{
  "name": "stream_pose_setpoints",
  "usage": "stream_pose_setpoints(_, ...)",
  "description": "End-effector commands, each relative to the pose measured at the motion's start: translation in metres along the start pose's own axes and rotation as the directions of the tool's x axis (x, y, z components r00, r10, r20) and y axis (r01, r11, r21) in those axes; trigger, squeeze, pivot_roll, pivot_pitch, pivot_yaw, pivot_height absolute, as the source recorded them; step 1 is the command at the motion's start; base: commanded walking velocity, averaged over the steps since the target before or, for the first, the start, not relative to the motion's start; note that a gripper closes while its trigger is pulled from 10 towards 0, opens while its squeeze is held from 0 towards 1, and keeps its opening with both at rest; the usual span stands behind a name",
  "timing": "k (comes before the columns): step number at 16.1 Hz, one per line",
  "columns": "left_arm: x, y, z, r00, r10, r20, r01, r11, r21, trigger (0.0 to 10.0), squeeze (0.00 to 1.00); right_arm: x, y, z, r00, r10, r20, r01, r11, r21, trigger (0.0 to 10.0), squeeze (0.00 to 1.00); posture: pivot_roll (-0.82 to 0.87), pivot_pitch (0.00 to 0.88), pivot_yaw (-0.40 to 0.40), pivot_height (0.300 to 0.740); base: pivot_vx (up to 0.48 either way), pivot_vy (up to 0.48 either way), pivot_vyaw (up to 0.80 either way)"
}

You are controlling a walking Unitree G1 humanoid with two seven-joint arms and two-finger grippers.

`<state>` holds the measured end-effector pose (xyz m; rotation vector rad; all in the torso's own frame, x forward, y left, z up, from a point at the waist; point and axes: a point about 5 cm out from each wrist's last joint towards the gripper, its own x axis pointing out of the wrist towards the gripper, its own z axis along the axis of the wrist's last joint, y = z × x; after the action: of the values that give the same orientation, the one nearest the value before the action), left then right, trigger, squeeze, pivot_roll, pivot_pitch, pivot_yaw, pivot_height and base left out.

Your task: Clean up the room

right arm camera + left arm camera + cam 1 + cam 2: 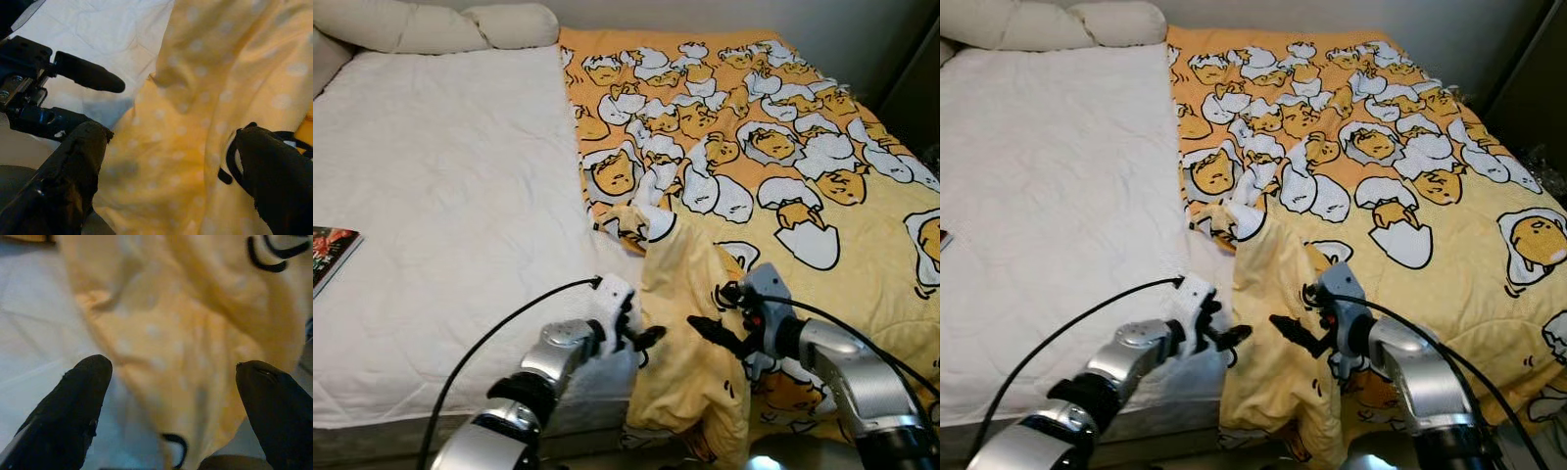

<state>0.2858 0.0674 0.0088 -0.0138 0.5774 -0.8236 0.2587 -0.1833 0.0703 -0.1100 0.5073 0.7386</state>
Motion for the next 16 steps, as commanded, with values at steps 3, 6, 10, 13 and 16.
stream_pose_setpoints(3, 0.006, -0.004, -0.009, 0.996, 0.040, -0.082, -0.036, 0.998, 0.048, 4.4, 0.00, -0.009, -0.001, 0.002, 1.000, 0.007, -0.006, -0.007, 1.000, -0.015, 10.0, 0.00, -0.26, 0.021, -0.021, 0.740, 0.000, 0.000, 0.00)
stream_pose_setpoints(6, 0.009, -0.008, -0.013, 0.993, 0.062, -0.102, -0.059, 0.998, 0.038, 0.0, 0.00, -0.016, 0.003, 0.000, 0.998, 0.041, -0.038, -0.041, 0.999, -0.017, 10.0, 0.00, -0.27, 0.025, -0.029, 0.740, 0.000, 0.000, 0.00)
stream_pose_setpoints(10, 0.013, -0.014, -0.011, 0.996, 0.032, -0.086, -0.031, 0.999, 0.010, 0.0, 0.00, -0.024, 0.007, -0.008, 0.992, 0.083, -0.095, -0.085, 0.996, -0.014, 10.0, 0.00, -0.27, 0.035, -0.022, 0.740, 0.000, 0.000, 0.00)
stream_pose_setpoints(13, 0.014, -0.015, -0.011, 0.996, 0.021, -0.086, -0.020, 1.000, 0.004, 0.0, 0.00, -0.026, 0.005, -0.011, 0.992, 0.071, -0.104, -0.074, 0.997, -0.024, 10.0, 0.00, -0.27, 0.039, -0.019, 0.740, 0.000, 0.000, 0.00)
stream_pose_setpoints(16, 0.013, -0.013, -0.012, 0.996, 0.020, -0.088, -0.020, 1.000, 0.001, 0.0, 0.00, -0.025, 0.005, -0.011, 0.993, 0.065, -0.101, -0.068, 0.997, -0.024, 10.0, 0.00, -0.26, 0.038, -0.015, 0.740, 0.000, 0.000, 0.00)
